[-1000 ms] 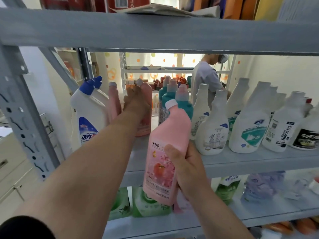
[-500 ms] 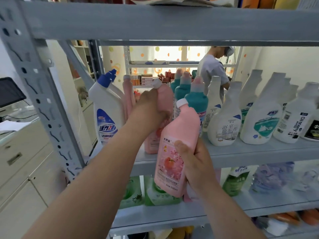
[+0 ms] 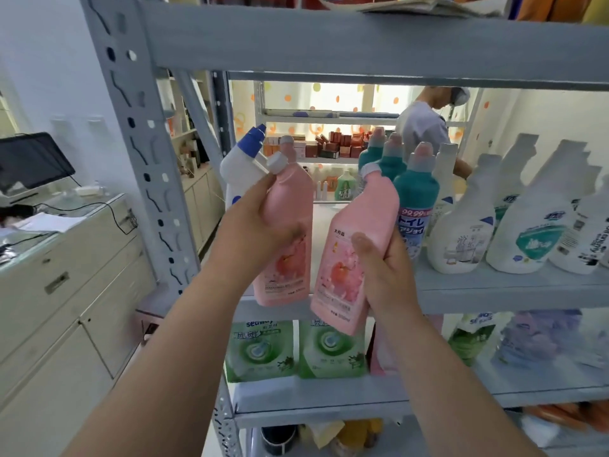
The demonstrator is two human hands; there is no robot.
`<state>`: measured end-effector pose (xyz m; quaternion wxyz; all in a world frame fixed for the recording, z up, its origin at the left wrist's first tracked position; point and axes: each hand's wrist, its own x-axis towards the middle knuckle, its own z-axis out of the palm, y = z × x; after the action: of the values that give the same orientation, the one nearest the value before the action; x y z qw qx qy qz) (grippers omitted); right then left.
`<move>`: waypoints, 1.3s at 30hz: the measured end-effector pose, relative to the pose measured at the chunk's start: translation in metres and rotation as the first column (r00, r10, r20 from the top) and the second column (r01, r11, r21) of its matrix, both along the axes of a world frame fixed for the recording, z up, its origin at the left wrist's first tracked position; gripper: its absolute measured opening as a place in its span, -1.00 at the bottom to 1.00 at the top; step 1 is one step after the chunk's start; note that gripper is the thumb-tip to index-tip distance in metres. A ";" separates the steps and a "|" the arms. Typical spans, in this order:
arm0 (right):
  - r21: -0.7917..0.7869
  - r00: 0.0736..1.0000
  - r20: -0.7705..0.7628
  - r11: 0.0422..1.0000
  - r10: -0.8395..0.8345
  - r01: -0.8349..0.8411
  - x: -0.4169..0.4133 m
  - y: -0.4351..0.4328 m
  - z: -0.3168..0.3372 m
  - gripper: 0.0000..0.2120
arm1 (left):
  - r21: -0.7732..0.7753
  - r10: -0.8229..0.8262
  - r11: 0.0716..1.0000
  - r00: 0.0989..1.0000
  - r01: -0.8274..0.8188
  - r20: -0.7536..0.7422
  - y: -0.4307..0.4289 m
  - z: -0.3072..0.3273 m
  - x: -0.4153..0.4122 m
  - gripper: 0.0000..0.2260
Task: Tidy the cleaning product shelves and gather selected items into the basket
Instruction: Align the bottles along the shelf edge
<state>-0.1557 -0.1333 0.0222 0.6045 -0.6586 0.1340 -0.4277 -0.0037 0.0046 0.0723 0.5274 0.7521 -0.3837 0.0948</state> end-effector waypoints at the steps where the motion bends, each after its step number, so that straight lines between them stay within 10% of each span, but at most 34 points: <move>1: -0.011 1.000 -0.007 1.000 -0.009 0.009 0.006 -0.002 0.004 -0.76 | -0.038 -0.015 0.999 0.999 0.013 -0.041 0.003 -0.002 0.001 -0.26; 19: -0.369 0.961 -0.210 0.925 -0.178 0.091 0.094 -0.046 0.029 -0.51 | -0.308 -0.251 0.941 0.896 0.138 -0.366 0.015 -0.077 0.026 -0.61; 26: -0.805 0.869 -0.260 0.592 -0.420 0.045 0.093 -0.053 0.056 0.01 | -0.319 -0.242 0.938 0.914 0.135 -0.325 0.016 -0.083 0.032 -0.51; 33: -0.926 0.679 -0.299 0.374 -0.670 -0.039 0.108 -0.054 0.087 -0.27 | -0.324 -0.247 0.936 0.915 0.139 -0.320 0.015 -0.085 0.034 -0.47; 39: -0.899 0.630 -0.363 0.437 -0.686 -0.042 0.143 -0.066 0.087 -0.42 | -0.326 -0.252 0.934 0.914 0.143 -0.319 0.015 -0.085 0.034 -0.44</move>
<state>-0.0131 -0.1994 0.1094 -0.0016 -0.9267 0.2596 -0.2718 0.0298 0.0198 -0.0128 0.7014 0.6261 -0.3380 -0.0410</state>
